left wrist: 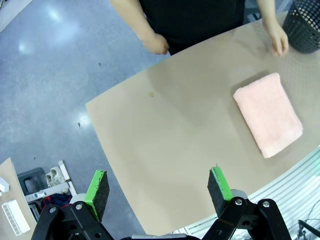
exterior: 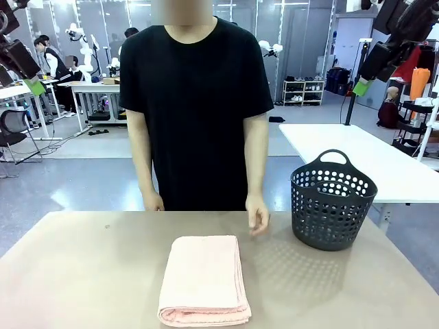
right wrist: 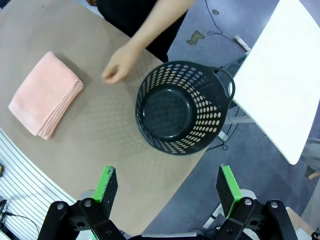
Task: Fold the towel.
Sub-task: Pick up the 100 cm Hotel Towel and place it on the left side of the table.
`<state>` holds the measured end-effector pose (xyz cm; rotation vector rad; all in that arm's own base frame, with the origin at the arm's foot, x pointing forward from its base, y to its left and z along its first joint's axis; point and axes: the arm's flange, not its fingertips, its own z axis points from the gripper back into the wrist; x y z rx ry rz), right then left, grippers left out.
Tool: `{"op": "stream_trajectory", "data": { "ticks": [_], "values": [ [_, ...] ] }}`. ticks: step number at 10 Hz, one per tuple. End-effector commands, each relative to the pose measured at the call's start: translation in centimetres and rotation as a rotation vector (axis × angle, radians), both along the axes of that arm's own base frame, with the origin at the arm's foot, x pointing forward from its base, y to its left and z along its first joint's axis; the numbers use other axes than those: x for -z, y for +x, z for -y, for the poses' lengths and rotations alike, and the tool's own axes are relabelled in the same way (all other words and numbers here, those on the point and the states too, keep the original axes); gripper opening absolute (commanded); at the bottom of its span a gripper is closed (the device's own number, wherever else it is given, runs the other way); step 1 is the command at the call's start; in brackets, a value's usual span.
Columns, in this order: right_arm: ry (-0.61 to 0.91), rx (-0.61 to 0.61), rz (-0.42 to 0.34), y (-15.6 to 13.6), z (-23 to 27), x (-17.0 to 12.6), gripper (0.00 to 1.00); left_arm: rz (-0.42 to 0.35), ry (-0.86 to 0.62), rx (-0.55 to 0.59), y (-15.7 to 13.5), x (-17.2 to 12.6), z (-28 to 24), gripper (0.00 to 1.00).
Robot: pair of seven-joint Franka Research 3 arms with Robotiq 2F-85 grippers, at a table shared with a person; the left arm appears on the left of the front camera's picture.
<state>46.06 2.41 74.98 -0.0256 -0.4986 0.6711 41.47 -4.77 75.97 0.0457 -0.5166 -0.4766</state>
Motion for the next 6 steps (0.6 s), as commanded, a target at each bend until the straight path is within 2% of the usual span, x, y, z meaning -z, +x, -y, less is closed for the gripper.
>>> {"op": "stream_trajectory", "data": {
  "ticks": [1, 6],
  "values": [
    [0.006, 0.002, -0.002, 0.14, 0.03, -0.16, 1.00, -0.008, -0.009, -0.001, 0.04, -0.40, -0.03, 1.00],
    [0.006, 0.002, -0.002, 0.14, 0.03, -0.16, 1.00, -0.008, -0.009, -0.001, 0.04, -0.40, -0.03, 1.00]
  ]
}}
